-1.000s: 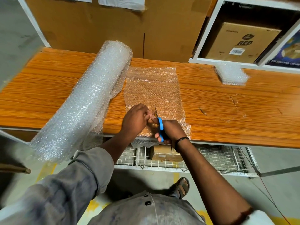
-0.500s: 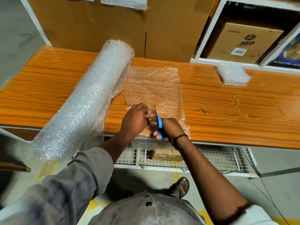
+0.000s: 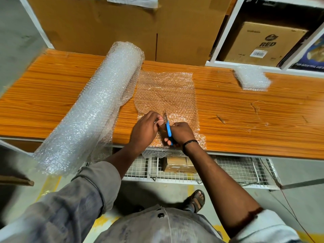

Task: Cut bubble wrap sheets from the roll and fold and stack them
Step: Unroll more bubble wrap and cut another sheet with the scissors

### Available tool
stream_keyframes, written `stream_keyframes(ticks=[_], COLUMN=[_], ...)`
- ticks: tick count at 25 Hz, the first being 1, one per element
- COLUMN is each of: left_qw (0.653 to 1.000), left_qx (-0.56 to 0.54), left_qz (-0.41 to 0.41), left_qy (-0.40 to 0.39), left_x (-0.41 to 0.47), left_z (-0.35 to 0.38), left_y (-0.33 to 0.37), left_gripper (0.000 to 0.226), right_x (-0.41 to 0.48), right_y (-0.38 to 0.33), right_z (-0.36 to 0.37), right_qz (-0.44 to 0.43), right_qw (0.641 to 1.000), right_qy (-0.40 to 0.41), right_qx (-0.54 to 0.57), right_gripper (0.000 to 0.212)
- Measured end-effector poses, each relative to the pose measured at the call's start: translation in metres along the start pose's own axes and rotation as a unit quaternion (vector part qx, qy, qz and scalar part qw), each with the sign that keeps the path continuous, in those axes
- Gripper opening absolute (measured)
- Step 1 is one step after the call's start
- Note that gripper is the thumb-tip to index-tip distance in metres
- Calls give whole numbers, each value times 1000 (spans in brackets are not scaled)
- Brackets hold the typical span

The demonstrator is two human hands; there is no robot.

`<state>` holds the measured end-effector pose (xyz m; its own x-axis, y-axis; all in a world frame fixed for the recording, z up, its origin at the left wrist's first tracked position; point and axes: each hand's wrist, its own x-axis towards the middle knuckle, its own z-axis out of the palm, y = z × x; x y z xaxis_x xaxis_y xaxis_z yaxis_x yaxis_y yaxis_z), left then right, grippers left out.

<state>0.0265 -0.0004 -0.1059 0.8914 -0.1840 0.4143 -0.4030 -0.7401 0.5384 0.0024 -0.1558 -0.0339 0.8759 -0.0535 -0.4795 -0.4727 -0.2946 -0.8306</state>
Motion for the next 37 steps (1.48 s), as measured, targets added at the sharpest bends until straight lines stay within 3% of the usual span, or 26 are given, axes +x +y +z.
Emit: stream_keyframes(ticks=[8, 15, 21, 27, 32, 37], left_qw=[1000, 1000, 1000, 1000, 1000, 999], left_qx=[8, 15, 25, 18, 2, 3], left_qz=[-12, -13, 4, 15, 22, 35], left_qy=[-19, -16, 1, -7, -15, -19], left_x=[0, 1, 0, 0, -1, 0], left_z=[1, 1, 2, 2, 2, 4], left_y=[-1, 0, 0, -2, -2, -5], left_gripper=[26, 19, 20, 17, 19, 22], right_x=[8, 22, 35, 47, 57, 81], right_y=[-6, -14, -12, -12, -16, -25], right_z=[0, -4, 3, -1, 0, 1], right_qz=[9, 9, 12, 8, 22, -3], right_qw=[998, 999, 996, 999, 995, 998], right_qy=[-1, 9, -1, 7, -2, 28], right_qx=[55, 40, 85, 33, 100, -48], right_gripper=[54, 34, 49, 51, 53, 57])
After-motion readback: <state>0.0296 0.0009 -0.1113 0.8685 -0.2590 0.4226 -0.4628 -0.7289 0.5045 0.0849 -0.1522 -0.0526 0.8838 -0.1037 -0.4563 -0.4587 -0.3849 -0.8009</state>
